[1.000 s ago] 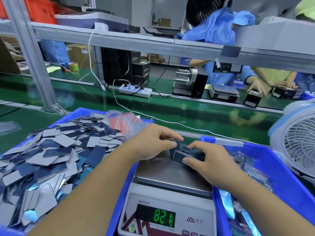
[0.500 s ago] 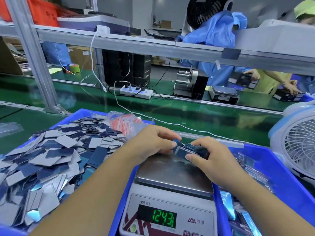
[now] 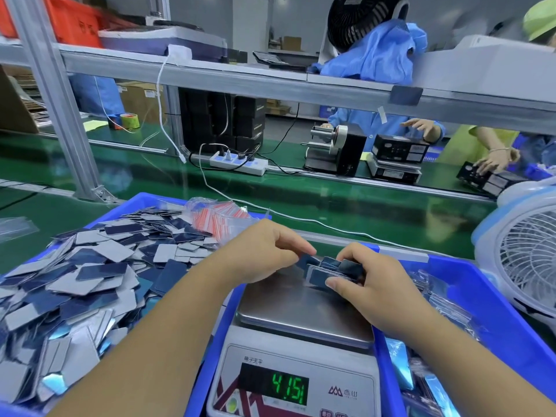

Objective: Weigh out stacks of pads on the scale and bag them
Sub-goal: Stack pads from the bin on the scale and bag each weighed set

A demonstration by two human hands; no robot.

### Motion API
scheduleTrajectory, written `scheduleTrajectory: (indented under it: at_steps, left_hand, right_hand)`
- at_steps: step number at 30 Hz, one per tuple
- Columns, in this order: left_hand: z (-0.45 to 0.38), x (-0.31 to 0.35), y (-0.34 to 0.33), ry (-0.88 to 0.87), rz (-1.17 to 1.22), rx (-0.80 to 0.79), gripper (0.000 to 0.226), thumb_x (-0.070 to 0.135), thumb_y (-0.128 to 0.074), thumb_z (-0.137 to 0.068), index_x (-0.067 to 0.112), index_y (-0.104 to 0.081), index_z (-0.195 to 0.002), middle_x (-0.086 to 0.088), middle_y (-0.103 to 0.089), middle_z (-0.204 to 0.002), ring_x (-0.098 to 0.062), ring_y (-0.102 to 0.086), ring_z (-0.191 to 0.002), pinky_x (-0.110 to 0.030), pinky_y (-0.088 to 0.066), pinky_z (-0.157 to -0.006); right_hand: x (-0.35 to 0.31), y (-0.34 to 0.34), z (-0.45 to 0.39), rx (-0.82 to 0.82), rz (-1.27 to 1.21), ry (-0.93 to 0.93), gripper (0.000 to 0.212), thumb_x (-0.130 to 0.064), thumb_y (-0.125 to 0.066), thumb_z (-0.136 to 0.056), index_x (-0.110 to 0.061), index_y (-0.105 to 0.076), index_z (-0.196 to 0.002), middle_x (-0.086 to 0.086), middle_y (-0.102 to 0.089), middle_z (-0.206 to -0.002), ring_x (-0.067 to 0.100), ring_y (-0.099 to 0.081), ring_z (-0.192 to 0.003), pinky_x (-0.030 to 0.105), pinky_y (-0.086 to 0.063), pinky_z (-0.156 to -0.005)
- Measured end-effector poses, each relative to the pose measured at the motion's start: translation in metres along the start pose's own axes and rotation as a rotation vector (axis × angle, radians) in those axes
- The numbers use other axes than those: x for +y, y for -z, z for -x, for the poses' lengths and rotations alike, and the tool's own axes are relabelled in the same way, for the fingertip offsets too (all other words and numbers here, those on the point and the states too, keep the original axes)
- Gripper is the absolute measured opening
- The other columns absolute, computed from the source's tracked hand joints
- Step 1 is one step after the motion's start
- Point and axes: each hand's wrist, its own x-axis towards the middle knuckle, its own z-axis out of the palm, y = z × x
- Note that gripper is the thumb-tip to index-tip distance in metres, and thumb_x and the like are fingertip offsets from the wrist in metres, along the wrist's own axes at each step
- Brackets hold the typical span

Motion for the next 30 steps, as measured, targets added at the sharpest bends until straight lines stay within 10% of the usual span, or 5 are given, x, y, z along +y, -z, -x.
scheduleTrajectory:
  at_steps: [7, 22, 30]
  left_hand:
    - [-0.003, 0.001, -0.019, -0.076, -0.137, -0.037, 0.052, 0.001, -0.057, -0.084, 0.049, -0.073, -0.076, 0.024, -0.073, -0.079, 0.007, -0.066, -0.072, -0.018, -0.055, -0.076]
    - [-0.004, 0.001, -0.026, -0.150, -0.304, -0.078, 0.035, 0.026, -0.072, -0.086, 0.037, -0.070, -0.119, 0.018, -0.063, -0.067, 0.001, -0.050, -0.059, -0.010, -0.039, -0.056]
    - [-0.003, 0.000, -0.027, -0.118, -0.323, -0.063, 0.035, 0.033, -0.073, -0.086, 0.041, -0.069, -0.120, 0.026, -0.065, -0.079, 0.012, -0.056, -0.074, -0.004, -0.039, -0.063]
  right_hand:
    - [-0.002, -0.006, -0.001, -0.067, 0.105, 0.008, 0.023, -0.040, -0.071, -0.083, -0.046, -0.055, -0.099, -0.032, -0.057, -0.087, -0.016, -0.050, -0.085, 0.006, -0.036, -0.066]
    - [-0.005, 0.003, -0.003, -0.004, 0.013, -0.020, 0.022, -0.037, -0.069, -0.085, -0.040, -0.059, -0.104, -0.022, -0.054, -0.093, -0.016, -0.048, -0.078, 0.005, -0.034, -0.067]
    - [-0.001, 0.020, -0.007, 0.104, -0.150, -0.076, 0.026, -0.006, -0.069, -0.085, -0.028, -0.068, -0.072, -0.007, -0.065, -0.063, 0.007, -0.058, -0.055, 0.017, -0.046, -0.057]
